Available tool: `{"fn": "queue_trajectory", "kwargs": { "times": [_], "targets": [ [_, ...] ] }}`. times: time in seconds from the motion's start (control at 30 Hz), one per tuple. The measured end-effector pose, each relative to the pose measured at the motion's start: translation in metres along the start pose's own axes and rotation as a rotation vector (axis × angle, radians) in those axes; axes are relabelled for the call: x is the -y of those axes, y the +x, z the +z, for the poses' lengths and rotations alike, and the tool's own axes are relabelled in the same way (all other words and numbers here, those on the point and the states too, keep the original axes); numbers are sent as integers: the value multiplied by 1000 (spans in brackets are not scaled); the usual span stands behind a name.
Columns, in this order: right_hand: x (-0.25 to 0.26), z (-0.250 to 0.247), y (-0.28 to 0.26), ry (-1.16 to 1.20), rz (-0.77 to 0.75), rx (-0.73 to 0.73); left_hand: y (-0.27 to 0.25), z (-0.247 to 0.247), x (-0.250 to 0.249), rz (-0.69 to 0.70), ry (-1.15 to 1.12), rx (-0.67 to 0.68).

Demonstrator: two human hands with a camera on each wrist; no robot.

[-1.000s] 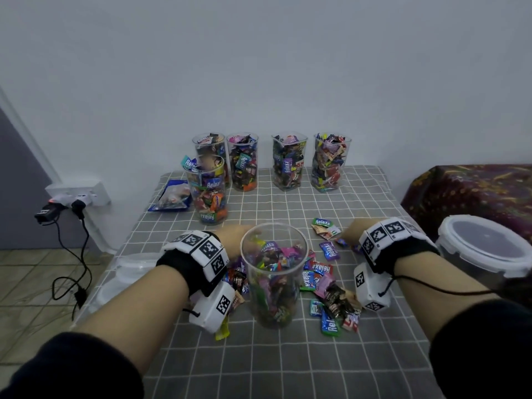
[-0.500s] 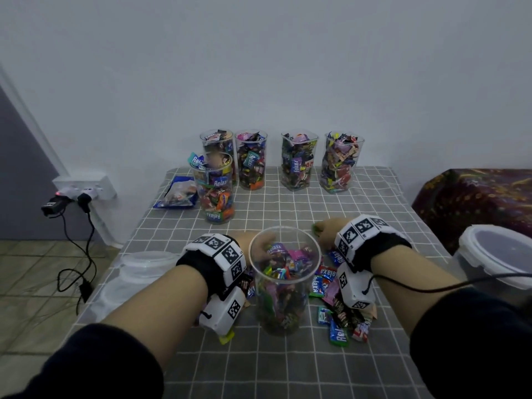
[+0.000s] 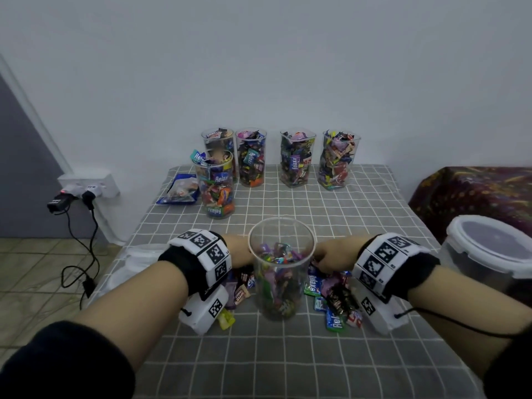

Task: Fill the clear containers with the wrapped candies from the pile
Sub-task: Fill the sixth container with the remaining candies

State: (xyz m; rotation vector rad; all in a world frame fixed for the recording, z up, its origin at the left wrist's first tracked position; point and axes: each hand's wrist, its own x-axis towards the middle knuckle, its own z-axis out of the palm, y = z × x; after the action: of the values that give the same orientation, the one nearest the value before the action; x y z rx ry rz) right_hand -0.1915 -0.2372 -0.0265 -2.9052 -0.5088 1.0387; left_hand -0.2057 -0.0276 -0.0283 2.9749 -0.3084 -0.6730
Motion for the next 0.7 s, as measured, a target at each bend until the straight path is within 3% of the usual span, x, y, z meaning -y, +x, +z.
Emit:
{"fn": "queue_trajectory", "kwargs": {
  "times": [0.43,0.7],
  "targets": [
    [5,24,-40,197,-50,-37,-26,10,7,89,-43,129],
    [8,33,-43,23,-18,-166,-29,20,8,64,34,-37]
  ]
}}
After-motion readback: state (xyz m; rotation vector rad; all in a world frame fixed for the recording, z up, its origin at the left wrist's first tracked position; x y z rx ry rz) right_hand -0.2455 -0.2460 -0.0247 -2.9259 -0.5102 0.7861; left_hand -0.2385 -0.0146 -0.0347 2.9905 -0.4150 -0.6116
